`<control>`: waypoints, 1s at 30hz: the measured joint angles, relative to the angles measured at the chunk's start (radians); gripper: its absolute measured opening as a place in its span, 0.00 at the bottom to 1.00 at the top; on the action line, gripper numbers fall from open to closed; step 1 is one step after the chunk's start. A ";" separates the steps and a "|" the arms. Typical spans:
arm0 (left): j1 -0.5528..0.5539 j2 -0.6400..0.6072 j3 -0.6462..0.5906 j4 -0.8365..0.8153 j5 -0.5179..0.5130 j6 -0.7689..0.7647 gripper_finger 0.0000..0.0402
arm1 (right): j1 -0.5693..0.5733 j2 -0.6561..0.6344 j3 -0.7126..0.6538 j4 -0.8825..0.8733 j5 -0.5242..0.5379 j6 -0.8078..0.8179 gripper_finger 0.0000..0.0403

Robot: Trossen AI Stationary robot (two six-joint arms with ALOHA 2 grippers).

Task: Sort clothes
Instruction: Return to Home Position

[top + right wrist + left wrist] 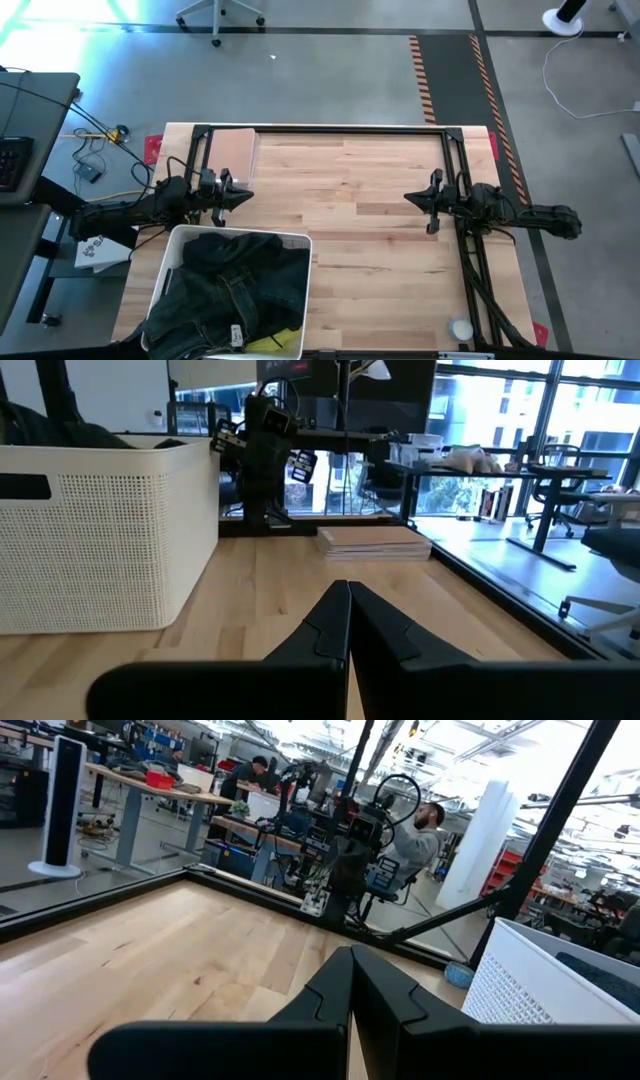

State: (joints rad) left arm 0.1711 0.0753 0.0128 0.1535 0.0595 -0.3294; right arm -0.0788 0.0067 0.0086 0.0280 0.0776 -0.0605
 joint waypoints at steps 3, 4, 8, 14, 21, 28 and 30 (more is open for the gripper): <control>0.000 0.000 0.000 0.000 0.000 0.000 0.01 | 0.000 0.000 0.000 0.000 0.000 0.000 0.00; 0.000 0.000 0.000 0.000 0.000 0.000 0.01 | 0.000 0.000 0.000 0.001 0.000 0.000 0.00; -0.001 -0.006 0.000 -0.003 0.000 0.001 0.01 | 0.000 0.000 0.000 0.001 0.000 0.000 0.00; -0.042 -0.071 0.000 -0.110 -0.009 0.194 0.01 | 0.000 0.000 0.000 0.002 0.000 0.000 0.00; -0.055 -0.072 -0.001 -0.134 -0.043 0.344 0.01 | 0.000 0.000 0.000 0.001 -0.001 0.000 0.00; -0.053 -0.072 0.000 -0.148 -0.043 0.389 0.01 | 0.000 0.001 0.000 0.001 -0.002 0.000 0.00; -0.053 -0.072 0.000 -0.148 -0.041 0.363 0.01 | 0.000 0.000 0.000 0.001 -0.002 0.000 0.00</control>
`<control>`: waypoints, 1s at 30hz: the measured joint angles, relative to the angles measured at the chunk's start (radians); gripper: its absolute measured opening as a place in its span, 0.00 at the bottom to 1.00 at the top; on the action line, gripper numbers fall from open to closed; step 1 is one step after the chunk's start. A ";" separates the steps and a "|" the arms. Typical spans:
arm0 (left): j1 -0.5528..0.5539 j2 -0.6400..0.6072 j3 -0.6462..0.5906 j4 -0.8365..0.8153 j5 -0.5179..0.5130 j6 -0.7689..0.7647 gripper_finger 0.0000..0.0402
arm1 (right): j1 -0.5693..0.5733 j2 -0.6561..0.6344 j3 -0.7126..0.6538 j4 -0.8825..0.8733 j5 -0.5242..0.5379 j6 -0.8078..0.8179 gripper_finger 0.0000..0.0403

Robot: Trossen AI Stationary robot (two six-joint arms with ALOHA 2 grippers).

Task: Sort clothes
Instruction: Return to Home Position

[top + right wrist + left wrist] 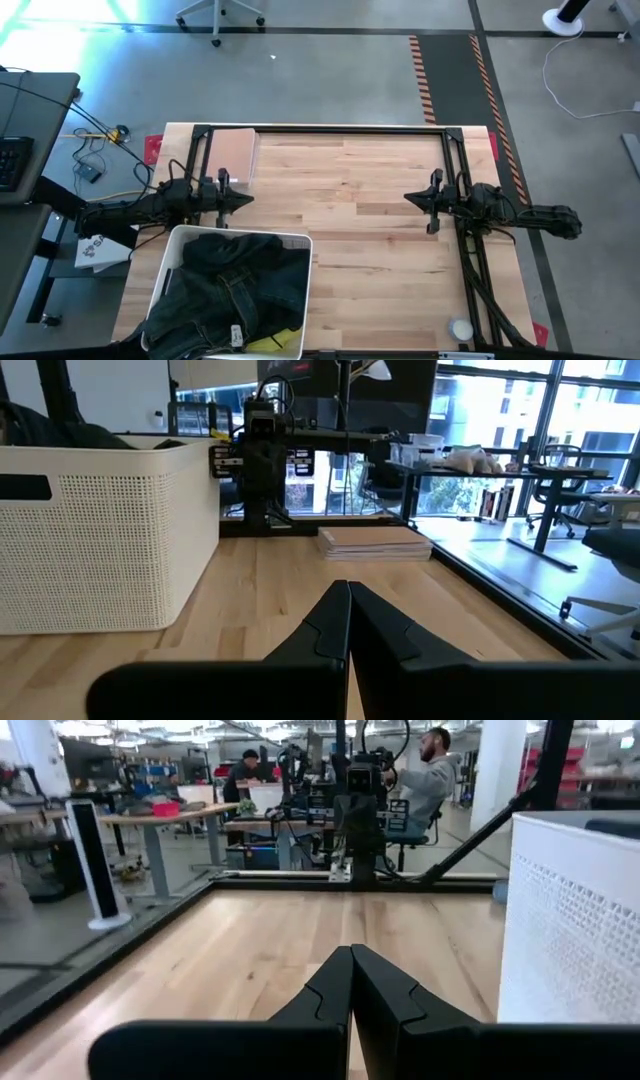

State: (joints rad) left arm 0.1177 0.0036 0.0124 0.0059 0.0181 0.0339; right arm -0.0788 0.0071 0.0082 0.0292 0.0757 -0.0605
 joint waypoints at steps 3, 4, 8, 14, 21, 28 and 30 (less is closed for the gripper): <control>-0.008 0.000 0.000 -0.001 -0.001 -0.056 0.01 | 0.000 0.000 0.000 0.000 0.000 0.000 0.00; -0.018 0.000 0.000 -0.001 -0.003 -0.072 0.01 | 0.000 0.000 0.000 0.000 0.000 0.000 0.00; -0.089 0.000 0.000 0.006 -0.029 -0.053 0.01 | 0.000 0.000 0.000 0.000 -0.001 0.000 0.00; -0.107 0.000 0.002 0.002 -0.031 -0.054 0.01 | 0.000 0.000 0.000 0.000 -0.001 0.000 0.00; -0.065 0.000 0.001 0.002 -0.008 -0.047 0.01 | 0.000 0.000 0.000 -0.001 -0.001 0.000 0.00; -0.087 0.000 0.000 0.001 -0.066 0.005 0.01 | 0.000 0.000 0.000 -0.001 -0.001 0.000 0.00; -0.088 0.000 0.000 0.009 -0.098 -0.011 0.01 | 0.000 0.000 0.000 -0.001 -0.001 0.000 0.00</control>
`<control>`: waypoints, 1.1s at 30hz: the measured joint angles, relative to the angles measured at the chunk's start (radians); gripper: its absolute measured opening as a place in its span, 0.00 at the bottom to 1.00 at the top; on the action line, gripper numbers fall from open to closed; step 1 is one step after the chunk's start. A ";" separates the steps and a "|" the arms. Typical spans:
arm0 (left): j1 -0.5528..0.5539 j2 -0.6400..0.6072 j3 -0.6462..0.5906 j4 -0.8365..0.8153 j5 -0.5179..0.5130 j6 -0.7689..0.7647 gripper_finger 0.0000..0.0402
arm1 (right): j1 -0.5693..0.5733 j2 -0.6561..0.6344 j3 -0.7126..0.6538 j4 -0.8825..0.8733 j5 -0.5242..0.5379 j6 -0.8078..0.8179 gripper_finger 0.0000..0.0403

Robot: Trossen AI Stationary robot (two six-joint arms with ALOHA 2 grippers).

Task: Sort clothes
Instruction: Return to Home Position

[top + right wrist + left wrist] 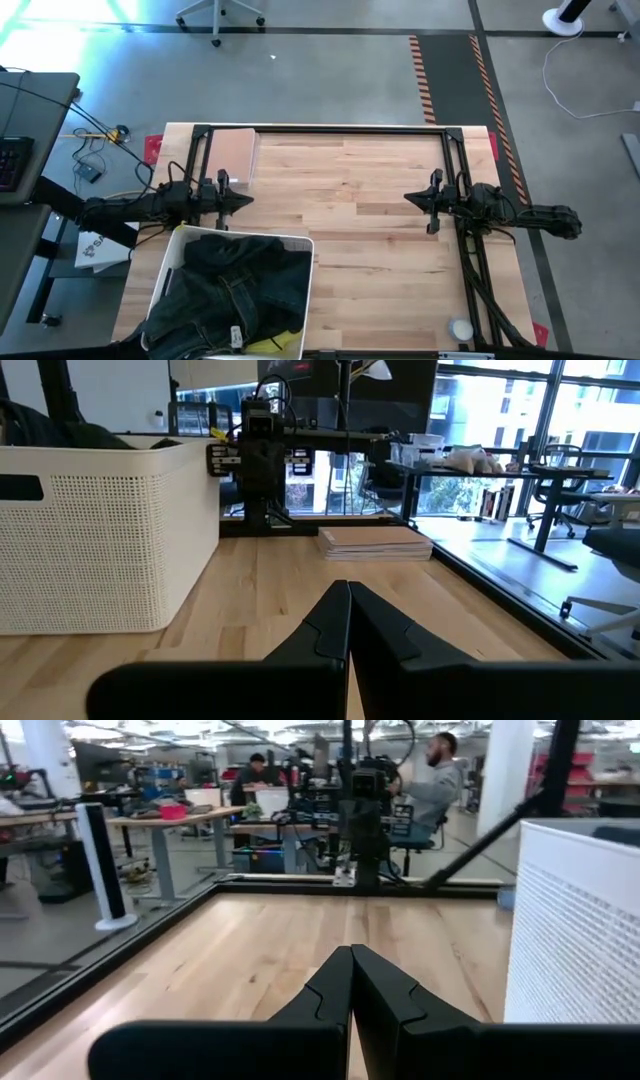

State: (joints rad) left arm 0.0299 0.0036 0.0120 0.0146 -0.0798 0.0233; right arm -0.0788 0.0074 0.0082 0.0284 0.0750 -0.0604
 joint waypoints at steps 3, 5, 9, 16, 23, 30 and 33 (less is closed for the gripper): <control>0.000 0.000 0.000 0.004 -0.020 -0.014 0.01 | 0.000 0.000 0.000 0.000 0.000 0.000 0.00; 0.000 0.000 0.000 0.004 -0.021 -0.015 0.01 | 0.000 0.000 0.000 0.000 0.000 0.000 0.00; 0.000 0.000 0.000 0.005 -0.027 -0.018 0.01 | 0.000 0.000 0.000 0.000 0.000 0.000 0.00; 0.001 0.000 0.000 0.006 -0.031 -0.019 0.01 | 0.000 0.000 0.000 0.000 0.000 0.000 0.00; 0.001 0.000 0.000 0.006 -0.034 -0.019 0.01 | 0.000 0.000 0.000 0.000 0.000 0.000 0.00; 0.001 0.000 0.000 0.007 -0.035 -0.019 0.01 | 0.000 0.000 0.000 0.000 0.000 0.000 0.00; 0.001 0.000 0.000 0.006 -0.035 -0.019 0.01 | 0.000 0.000 0.000 0.000 0.000 0.000 0.00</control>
